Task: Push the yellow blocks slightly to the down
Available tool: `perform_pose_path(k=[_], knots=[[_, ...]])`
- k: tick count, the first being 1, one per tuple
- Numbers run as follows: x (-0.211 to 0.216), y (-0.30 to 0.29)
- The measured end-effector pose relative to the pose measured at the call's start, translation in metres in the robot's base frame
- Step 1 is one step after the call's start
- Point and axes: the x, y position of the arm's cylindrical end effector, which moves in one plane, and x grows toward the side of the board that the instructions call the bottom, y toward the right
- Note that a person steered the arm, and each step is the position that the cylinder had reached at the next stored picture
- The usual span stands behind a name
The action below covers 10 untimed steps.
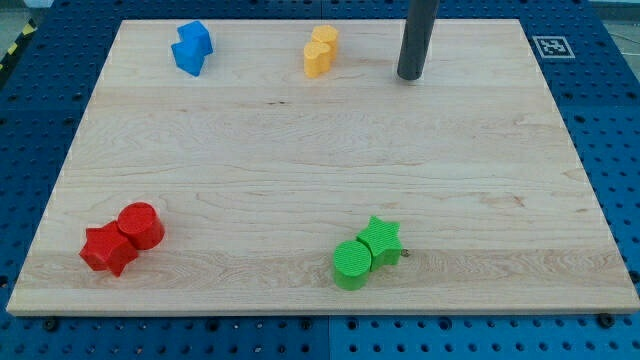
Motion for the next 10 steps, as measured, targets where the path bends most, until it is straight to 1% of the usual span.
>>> perform_pose_path(k=[1,3,4,6,8,10], knots=[[-0.015,0.000],[-0.024,0.000],[-0.044,0.000],[-0.048,-0.003],[-0.049,-0.029],[-0.049,-0.038]])
